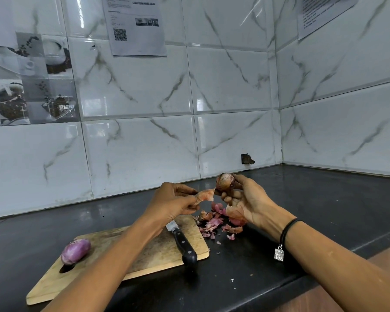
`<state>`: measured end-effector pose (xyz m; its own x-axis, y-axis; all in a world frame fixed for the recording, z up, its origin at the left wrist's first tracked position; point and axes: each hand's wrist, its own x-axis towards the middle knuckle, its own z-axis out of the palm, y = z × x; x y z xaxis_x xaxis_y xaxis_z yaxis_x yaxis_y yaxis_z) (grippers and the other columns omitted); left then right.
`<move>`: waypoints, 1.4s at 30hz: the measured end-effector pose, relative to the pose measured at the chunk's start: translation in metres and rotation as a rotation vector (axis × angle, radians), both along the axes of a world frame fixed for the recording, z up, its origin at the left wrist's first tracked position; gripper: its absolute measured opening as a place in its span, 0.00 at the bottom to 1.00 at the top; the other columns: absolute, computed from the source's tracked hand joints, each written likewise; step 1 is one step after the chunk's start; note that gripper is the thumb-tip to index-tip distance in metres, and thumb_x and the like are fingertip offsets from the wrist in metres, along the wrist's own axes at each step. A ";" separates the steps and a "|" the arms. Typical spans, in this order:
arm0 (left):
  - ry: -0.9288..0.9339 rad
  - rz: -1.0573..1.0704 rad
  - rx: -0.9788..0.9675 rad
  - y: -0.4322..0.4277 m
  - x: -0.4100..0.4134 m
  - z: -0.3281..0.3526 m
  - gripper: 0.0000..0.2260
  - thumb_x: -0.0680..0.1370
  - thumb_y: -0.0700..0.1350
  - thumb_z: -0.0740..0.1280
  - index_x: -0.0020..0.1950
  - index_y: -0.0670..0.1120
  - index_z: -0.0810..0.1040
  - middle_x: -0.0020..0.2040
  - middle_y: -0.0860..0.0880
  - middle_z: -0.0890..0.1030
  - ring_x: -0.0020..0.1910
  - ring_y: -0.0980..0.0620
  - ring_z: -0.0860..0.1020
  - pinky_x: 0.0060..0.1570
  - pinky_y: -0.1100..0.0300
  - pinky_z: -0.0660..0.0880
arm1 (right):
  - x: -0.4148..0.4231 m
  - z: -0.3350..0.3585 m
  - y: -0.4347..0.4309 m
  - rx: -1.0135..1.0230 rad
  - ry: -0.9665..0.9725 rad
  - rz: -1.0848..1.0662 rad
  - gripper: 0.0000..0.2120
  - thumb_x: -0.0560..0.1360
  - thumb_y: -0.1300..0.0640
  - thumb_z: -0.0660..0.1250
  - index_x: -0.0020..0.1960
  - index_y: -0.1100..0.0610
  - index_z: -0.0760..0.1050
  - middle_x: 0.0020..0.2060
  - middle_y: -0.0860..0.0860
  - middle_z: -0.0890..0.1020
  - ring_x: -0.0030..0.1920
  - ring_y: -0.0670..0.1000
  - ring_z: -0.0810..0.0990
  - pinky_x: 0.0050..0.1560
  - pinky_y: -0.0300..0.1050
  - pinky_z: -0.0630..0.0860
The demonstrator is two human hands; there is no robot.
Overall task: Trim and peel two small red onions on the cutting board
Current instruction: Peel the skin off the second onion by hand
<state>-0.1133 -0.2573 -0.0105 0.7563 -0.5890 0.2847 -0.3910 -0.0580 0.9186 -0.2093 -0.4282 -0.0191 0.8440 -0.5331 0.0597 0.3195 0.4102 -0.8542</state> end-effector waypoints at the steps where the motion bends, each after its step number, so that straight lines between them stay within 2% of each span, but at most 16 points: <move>1: -0.048 0.022 0.031 0.000 0.000 0.000 0.10 0.73 0.39 0.77 0.54 0.42 0.84 0.46 0.45 0.87 0.45 0.51 0.87 0.47 0.59 0.83 | 0.000 0.000 0.000 0.001 0.002 0.004 0.16 0.85 0.56 0.58 0.53 0.69 0.75 0.37 0.66 0.83 0.31 0.53 0.75 0.23 0.38 0.73; 3: -0.171 0.052 0.116 -0.001 -0.001 0.000 0.09 0.75 0.44 0.75 0.55 0.50 0.85 0.47 0.52 0.87 0.48 0.58 0.84 0.50 0.62 0.80 | -0.001 0.000 0.000 -0.008 0.009 0.013 0.17 0.85 0.56 0.58 0.51 0.69 0.75 0.35 0.65 0.83 0.31 0.52 0.74 0.23 0.37 0.73; 6: -0.244 0.029 0.156 -0.001 -0.005 0.003 0.13 0.76 0.41 0.70 0.57 0.55 0.84 0.52 0.59 0.84 0.54 0.65 0.79 0.49 0.69 0.71 | 0.000 -0.001 -0.001 -0.021 0.035 0.029 0.17 0.84 0.55 0.58 0.51 0.68 0.76 0.30 0.61 0.81 0.27 0.50 0.73 0.25 0.38 0.73; 10: -0.286 -0.039 0.111 -0.002 -0.011 0.005 0.13 0.76 0.44 0.72 0.58 0.58 0.82 0.55 0.62 0.83 0.56 0.68 0.77 0.59 0.66 0.72 | 0.006 -0.003 -0.002 0.004 0.060 0.051 0.16 0.83 0.53 0.61 0.51 0.66 0.77 0.29 0.60 0.79 0.27 0.51 0.72 0.43 0.46 0.73; 11: -0.306 -0.057 0.098 -0.003 -0.012 0.005 0.14 0.75 0.46 0.73 0.59 0.59 0.81 0.56 0.62 0.82 0.57 0.67 0.77 0.62 0.64 0.71 | 0.006 -0.003 -0.001 -0.012 0.073 0.050 0.15 0.83 0.52 0.62 0.52 0.66 0.77 0.30 0.60 0.80 0.28 0.51 0.71 0.44 0.46 0.72; 14: -0.390 -0.087 0.078 -0.004 -0.013 0.005 0.20 0.72 0.53 0.77 0.64 0.59 0.80 0.59 0.62 0.81 0.60 0.66 0.77 0.65 0.60 0.71 | 0.004 -0.004 0.000 -0.114 0.127 0.061 0.16 0.83 0.50 0.62 0.52 0.63 0.78 0.28 0.56 0.80 0.27 0.50 0.72 0.29 0.39 0.70; 17: -0.449 -0.093 0.035 -0.003 -0.013 0.005 0.26 0.67 0.57 0.77 0.65 0.60 0.80 0.60 0.61 0.82 0.62 0.65 0.77 0.65 0.60 0.71 | -0.001 -0.004 0.002 -0.201 0.142 0.087 0.16 0.84 0.49 0.61 0.49 0.61 0.78 0.28 0.55 0.79 0.22 0.47 0.71 0.20 0.36 0.67; 19: -0.490 -0.090 0.030 -0.002 -0.013 0.005 0.25 0.68 0.53 0.79 0.64 0.60 0.80 0.60 0.61 0.82 0.62 0.67 0.77 0.66 0.63 0.70 | -0.001 -0.005 0.003 -0.269 0.153 0.097 0.16 0.83 0.49 0.62 0.48 0.60 0.79 0.31 0.56 0.80 0.22 0.47 0.70 0.21 0.37 0.67; 22: -0.559 -0.070 0.047 -0.002 -0.013 0.005 0.24 0.67 0.49 0.81 0.62 0.58 0.82 0.58 0.62 0.83 0.59 0.69 0.77 0.63 0.69 0.69 | 0.001 -0.007 0.005 -0.319 0.136 0.106 0.18 0.79 0.44 0.67 0.46 0.58 0.86 0.43 0.61 0.81 0.34 0.53 0.71 0.37 0.45 0.67; 24: -0.608 -0.051 0.051 -0.001 -0.013 0.006 0.24 0.66 0.48 0.82 0.60 0.57 0.83 0.56 0.62 0.84 0.58 0.70 0.78 0.62 0.70 0.70 | 0.000 -0.007 0.008 -0.345 0.142 0.096 0.19 0.78 0.43 0.67 0.46 0.57 0.87 0.43 0.61 0.82 0.38 0.56 0.72 0.40 0.47 0.67; 26: -0.667 -0.030 0.054 -0.001 -0.015 0.007 0.24 0.64 0.49 0.83 0.59 0.57 0.83 0.55 0.61 0.84 0.57 0.69 0.78 0.63 0.68 0.71 | -0.002 -0.006 0.009 -0.355 0.138 0.133 0.20 0.80 0.44 0.65 0.47 0.60 0.84 0.37 0.59 0.83 0.34 0.54 0.75 0.36 0.46 0.69; 28: -0.724 -0.023 0.058 -0.001 -0.017 0.008 0.25 0.64 0.49 0.83 0.59 0.56 0.82 0.55 0.61 0.84 0.57 0.67 0.79 0.63 0.66 0.72 | -0.003 -0.005 0.008 -0.374 0.144 0.172 0.20 0.83 0.45 0.61 0.44 0.61 0.79 0.31 0.55 0.80 0.25 0.49 0.74 0.26 0.40 0.69; 30: -0.753 -0.028 0.036 -0.002 -0.019 0.008 0.24 0.63 0.49 0.84 0.57 0.55 0.81 0.53 0.61 0.83 0.56 0.67 0.79 0.60 0.70 0.72 | -0.008 -0.002 0.010 -0.373 0.120 0.201 0.21 0.84 0.47 0.58 0.41 0.61 0.76 0.28 0.54 0.79 0.20 0.47 0.73 0.20 0.36 0.68; 33: -0.761 -0.014 0.022 -0.001 -0.020 0.008 0.23 0.63 0.47 0.84 0.54 0.55 0.80 0.50 0.62 0.83 0.54 0.68 0.79 0.55 0.77 0.70 | -0.008 -0.002 0.013 -0.379 0.088 0.199 0.19 0.83 0.48 0.61 0.43 0.61 0.79 0.32 0.57 0.79 0.24 0.49 0.75 0.22 0.39 0.71; 38: -0.773 -0.005 0.005 -0.001 -0.020 0.007 0.23 0.61 0.46 0.85 0.51 0.53 0.81 0.48 0.60 0.83 0.52 0.66 0.80 0.54 0.73 0.73 | -0.009 -0.002 0.016 -0.444 0.097 0.153 0.19 0.82 0.47 0.63 0.46 0.62 0.79 0.32 0.56 0.78 0.26 0.50 0.73 0.23 0.39 0.68; 42: -0.791 0.002 -0.006 -0.001 -0.022 0.007 0.19 0.61 0.45 0.85 0.48 0.52 0.82 0.47 0.59 0.83 0.51 0.66 0.79 0.51 0.77 0.70 | -0.009 -0.002 0.017 -0.440 0.114 0.164 0.19 0.81 0.45 0.64 0.43 0.60 0.80 0.33 0.56 0.77 0.27 0.51 0.73 0.26 0.41 0.69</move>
